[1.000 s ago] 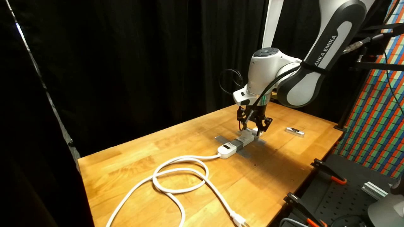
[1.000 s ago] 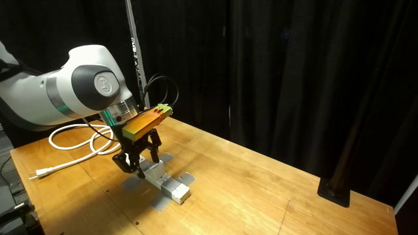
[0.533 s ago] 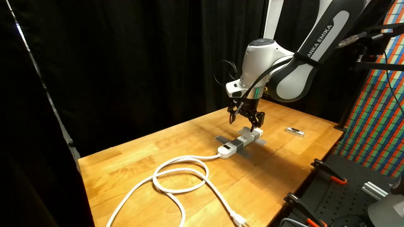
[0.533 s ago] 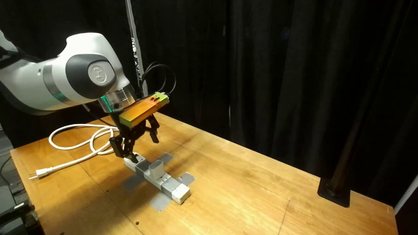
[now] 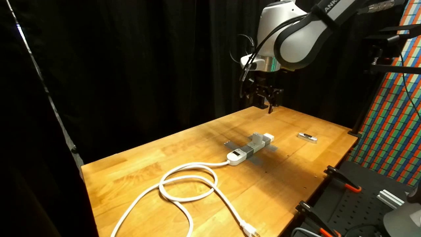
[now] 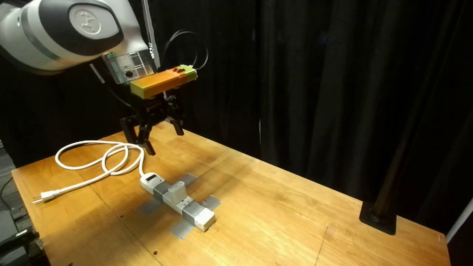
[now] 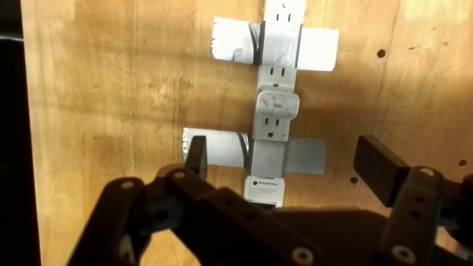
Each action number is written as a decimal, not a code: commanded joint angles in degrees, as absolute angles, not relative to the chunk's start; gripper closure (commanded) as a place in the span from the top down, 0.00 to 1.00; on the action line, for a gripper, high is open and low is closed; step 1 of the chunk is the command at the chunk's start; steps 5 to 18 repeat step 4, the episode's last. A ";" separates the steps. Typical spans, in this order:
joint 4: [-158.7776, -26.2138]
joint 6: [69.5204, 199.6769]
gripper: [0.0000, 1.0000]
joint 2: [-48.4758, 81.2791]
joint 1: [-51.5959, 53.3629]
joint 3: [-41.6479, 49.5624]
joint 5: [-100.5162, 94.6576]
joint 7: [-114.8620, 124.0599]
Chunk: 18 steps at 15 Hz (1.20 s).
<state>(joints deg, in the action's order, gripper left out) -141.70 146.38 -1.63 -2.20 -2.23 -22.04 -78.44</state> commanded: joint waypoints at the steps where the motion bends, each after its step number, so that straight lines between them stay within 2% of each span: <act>1: -139.84 137.55 1.00 -5.44 -2.68 0.60 -21.03 -80.87; 18: -140.09 138.71 1.00 -4.72 -2.44 1.73 -22.13 -79.09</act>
